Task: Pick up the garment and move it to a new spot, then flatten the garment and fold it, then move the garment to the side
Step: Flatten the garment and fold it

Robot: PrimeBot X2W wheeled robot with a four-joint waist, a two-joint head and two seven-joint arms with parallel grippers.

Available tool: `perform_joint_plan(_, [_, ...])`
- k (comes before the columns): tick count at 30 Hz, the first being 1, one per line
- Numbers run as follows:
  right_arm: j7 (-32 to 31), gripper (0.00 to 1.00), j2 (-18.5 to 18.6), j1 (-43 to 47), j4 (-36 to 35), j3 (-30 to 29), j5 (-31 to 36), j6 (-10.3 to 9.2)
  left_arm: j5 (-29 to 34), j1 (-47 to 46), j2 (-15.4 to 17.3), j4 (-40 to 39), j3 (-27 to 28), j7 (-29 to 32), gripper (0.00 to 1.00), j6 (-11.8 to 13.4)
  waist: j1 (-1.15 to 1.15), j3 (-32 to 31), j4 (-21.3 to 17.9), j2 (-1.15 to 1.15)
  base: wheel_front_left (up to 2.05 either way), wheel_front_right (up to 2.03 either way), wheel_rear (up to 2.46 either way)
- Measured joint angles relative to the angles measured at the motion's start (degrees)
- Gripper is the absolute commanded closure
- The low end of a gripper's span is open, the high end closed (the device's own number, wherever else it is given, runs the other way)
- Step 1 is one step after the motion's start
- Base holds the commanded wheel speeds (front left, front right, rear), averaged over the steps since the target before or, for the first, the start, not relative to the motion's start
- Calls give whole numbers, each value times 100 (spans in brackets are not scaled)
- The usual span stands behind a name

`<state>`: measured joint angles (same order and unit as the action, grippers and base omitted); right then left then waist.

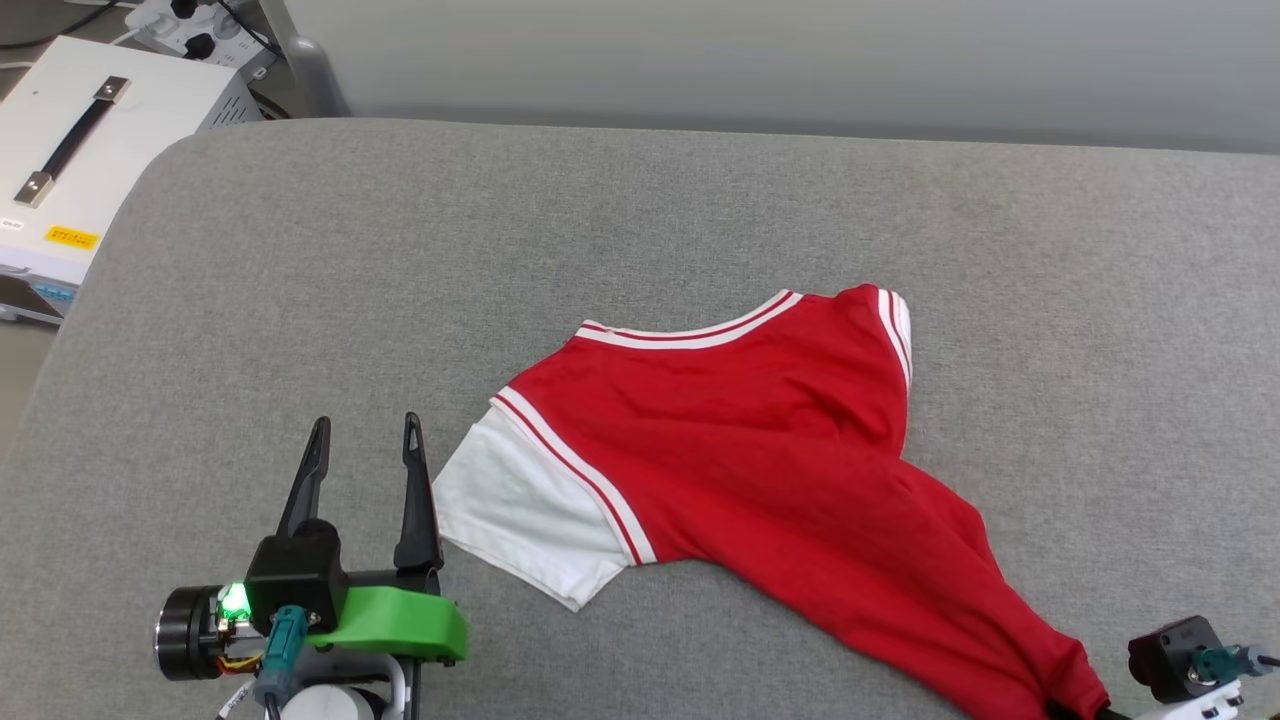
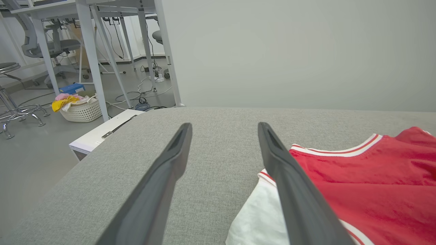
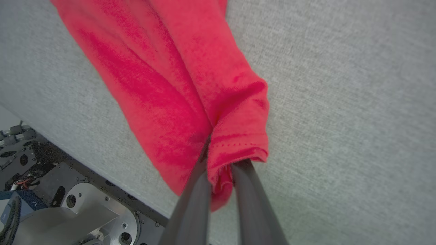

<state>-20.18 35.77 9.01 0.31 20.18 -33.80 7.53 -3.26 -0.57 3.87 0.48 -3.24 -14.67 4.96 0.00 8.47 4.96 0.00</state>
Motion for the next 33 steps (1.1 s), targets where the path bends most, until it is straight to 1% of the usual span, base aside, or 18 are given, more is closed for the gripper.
perform_joint_plan(2, [-19, 100, -188, 155, 65, -98, 37, -1, 35, 1, 0, 24, 10, 0, 0, -1, 0, 17, 0, 0, 0, 0, 0])
perform_joint_plan(5, [4, 100, -326, 210, 145, -186, 205, 0, 59, 1, 1, 53, 26, 0, 0, -24, 0, 29, 5, 0, 0, 0, 0])
perform_joint_plan(6, [43, 60, -374, 211, 142, -233, 227, 0, 78, 1, 1, 54, 33, 0, 0, -24, 0, 31, 3, 0, 0, 0, 0])
perform_joint_plan(7, [88, 0, -430, 211, 119, -309, 240, 0, 80, 1, 2, 54, 43, 0, 0, -24, 0, 34, -1, 0, 0, 0, 0])
perform_joint_plan(10, [270, 0, -515, 177, -19, -591, 371, 1, 96, 1, 4, 57, 56, 0, 0, -26, 0, 45, -3, 0, 0, 0, 0])
perform_joint_plan(14, [470, 0, -478, -106, -448, -1053, 409, 0, 103, -1, 3, 53, 44, 0, 0, -54, 0, 86, 33, 0, 0, 0, 0])
perform_joint_plan(19, [536, 0, -305, -788, -1121, -1417, 424, 0, 129, -10, 2, 31, -11, 0, 0, -70, 0, 200, 117, 0, 0, 0, 0])
perform_joint_plan(23, [357, 0, -7, -1521, -1436, -1390, 442, 0, 129, -40, 0, 5, -54, 0, 0, -70, 0, 335, 197, 0, 0, 0, 0])
perform_joint_plan(27, [-46, 0, 313, -2565, -1480, -943, 424, 0, 129, -230, -11, -30, -133, 0, 0, -71, 0, 538, 307, 0, 0, 0, 0])
perform_joint_plan(29, [-296, 0, 467, -3076, -1416, -580, 380, 0, 127, -341, -22, -54, -180, 0, 0, -71, 0, 642, 363, 0, 0, 0, 0])
perform_joint_plan(33, [-994, 0, 787, -4167, -1053, 381, 185, 0, 118, -544, -40, -87, -249, 0, 0, -71, 0, 893, 488, 0, 0, 0, 0])
